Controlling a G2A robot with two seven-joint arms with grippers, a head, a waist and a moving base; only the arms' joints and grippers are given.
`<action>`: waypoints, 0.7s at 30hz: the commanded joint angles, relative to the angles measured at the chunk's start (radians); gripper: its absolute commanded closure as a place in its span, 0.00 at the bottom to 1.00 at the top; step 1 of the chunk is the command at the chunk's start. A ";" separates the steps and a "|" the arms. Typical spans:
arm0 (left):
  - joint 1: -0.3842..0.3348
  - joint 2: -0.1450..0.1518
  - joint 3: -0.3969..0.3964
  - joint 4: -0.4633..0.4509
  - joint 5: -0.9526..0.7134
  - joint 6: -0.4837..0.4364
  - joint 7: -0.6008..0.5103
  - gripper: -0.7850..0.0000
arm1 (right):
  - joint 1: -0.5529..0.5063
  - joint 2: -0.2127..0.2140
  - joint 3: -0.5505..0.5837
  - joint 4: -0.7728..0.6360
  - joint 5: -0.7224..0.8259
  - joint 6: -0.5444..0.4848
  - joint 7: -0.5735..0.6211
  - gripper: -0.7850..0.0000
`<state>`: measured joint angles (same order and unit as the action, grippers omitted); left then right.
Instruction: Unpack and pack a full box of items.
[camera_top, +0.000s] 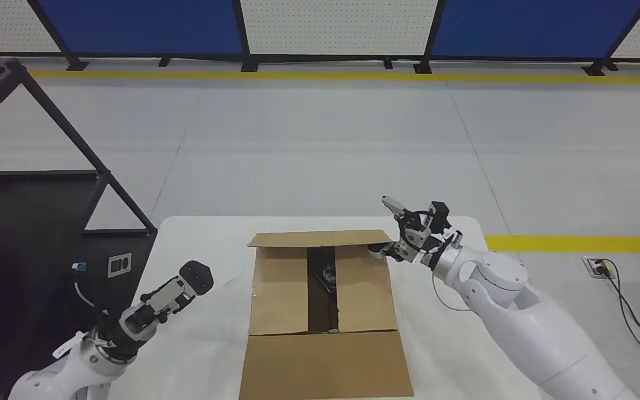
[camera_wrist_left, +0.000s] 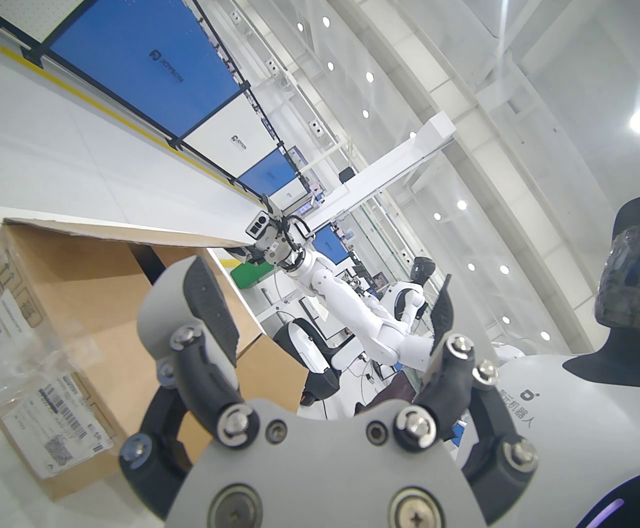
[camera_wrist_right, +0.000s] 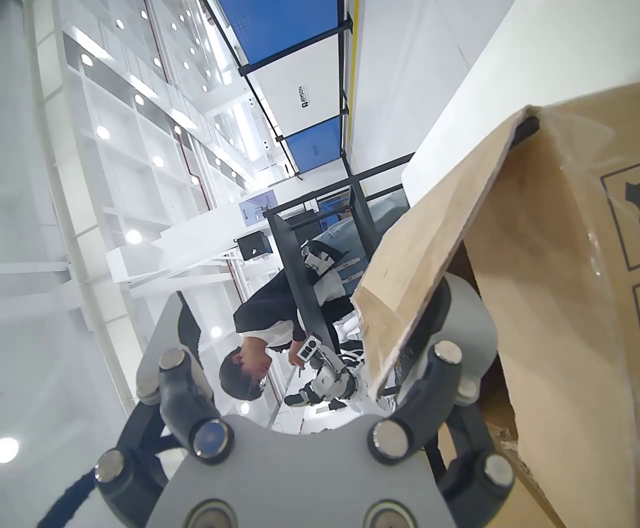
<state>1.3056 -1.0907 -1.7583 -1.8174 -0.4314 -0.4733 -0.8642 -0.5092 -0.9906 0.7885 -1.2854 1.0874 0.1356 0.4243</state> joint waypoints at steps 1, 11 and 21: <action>0.000 0.000 0.000 0.000 0.000 0.000 0.000 0.00 | 0.000 0.000 0.000 0.000 0.000 0.000 0.000 0.00; -0.003 0.000 0.009 -0.014 0.013 0.023 0.026 0.00 | -0.023 -0.023 0.023 -0.015 0.084 -0.046 -0.093 0.00; -0.022 0.004 0.013 -0.009 0.009 0.034 0.027 0.00 | 0.066 -0.099 -0.005 0.092 0.152 -0.047 -0.250 0.00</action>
<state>1.2839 -1.0863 -1.7453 -1.8266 -0.4230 -0.4390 -0.8374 -0.4536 -1.0822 0.7890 -1.2066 1.2419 0.0892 0.1872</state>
